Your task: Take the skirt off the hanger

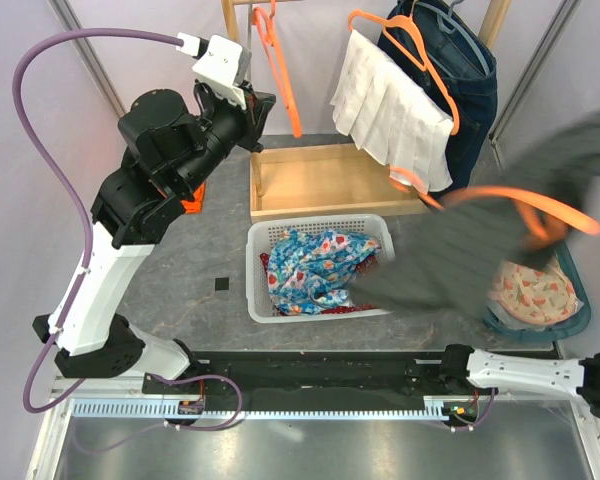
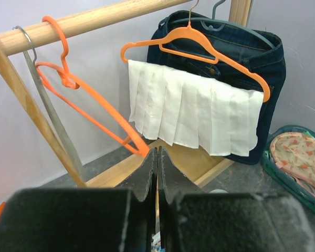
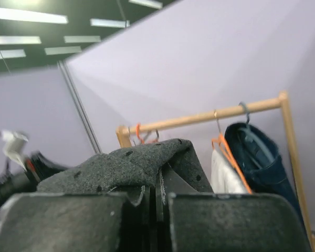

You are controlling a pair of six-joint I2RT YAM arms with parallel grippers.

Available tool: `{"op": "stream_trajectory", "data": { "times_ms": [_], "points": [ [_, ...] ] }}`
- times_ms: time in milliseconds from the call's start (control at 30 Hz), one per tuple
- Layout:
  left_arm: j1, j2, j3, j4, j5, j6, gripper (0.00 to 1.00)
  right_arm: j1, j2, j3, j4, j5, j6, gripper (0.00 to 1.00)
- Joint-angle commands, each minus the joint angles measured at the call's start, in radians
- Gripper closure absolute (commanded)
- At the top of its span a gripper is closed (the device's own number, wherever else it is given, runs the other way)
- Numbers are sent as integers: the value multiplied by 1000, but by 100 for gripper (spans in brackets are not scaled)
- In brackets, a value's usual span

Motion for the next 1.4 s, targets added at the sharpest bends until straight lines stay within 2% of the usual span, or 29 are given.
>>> {"op": "stream_trajectory", "data": {
  "times_ms": [0, 100, 267, 400, 500, 533, 600, 633, 733, 867, 1000, 1100, 1133, 1167, 1200, 1233, 1300, 1367],
  "points": [
    [-7, 10, 13, 50, -23, -14, 98, 1, -61, 10, 30, -28, 43, 100],
    [-10, 12, 17, 51, -21, -9, 98, 1, -59, -1, -5, -6, 55, 100],
    [-11, 2, 4, 48, -6, -16, 98, 3, 43, 16, -88, 8, 86, 100],
    [-14, -1, -16, 31, 49, -42, 98, 1, 92, 25, -84, -27, 103, 100],
    [-14, 1, -29, 16, 105, -51, 93, 1, 145, 67, -85, -60, 115, 100],
    [-14, -1, -33, 11, 140, -78, 86, 1, 173, 91, -85, -79, 117, 100],
    [-14, -5, -45, -4, 186, -80, 77, 1, 202, 117, -84, -92, 118, 100],
    [-14, -7, -46, -12, 235, -85, 61, 1, 230, 137, -84, -101, 115, 100],
    [-14, -30, -57, -36, 339, -75, 40, 1, 270, 153, -91, -98, 107, 100],
    [-14, -74, -112, -58, 395, -28, 32, 1, 268, 113, -94, -78, 112, 100],
    [-13, -111, -181, -93, 482, 32, 33, 1, 244, 29, -105, -37, 121, 100],
    [-14, -143, -226, -145, 569, 137, 54, 1, 241, 10, -117, -28, 135, 100],
    [-14, -159, -227, -180, 588, 170, 54, 1, 242, 13, -122, -29, 140, 100],
    [-14, -163, -227, -196, 608, 199, 51, 3, 244, 18, -126, -29, 140, 100],
    [-14, -169, -230, -214, 638, 246, 31, 1, 247, 33, -136, -32, 140, 100],
    [-14, -177, -249, -223, 648, 262, 18, 1, 250, 45, -143, -35, 141, 100],
    [-14, -203, -282, -228, 665, 283, 1, 3, 254, 77, -166, -40, 143, 100],
    [-14, -223, -339, -228, 671, 312, 0, 1, 254, 91, -174, -38, 143, 100]
  ]
}}
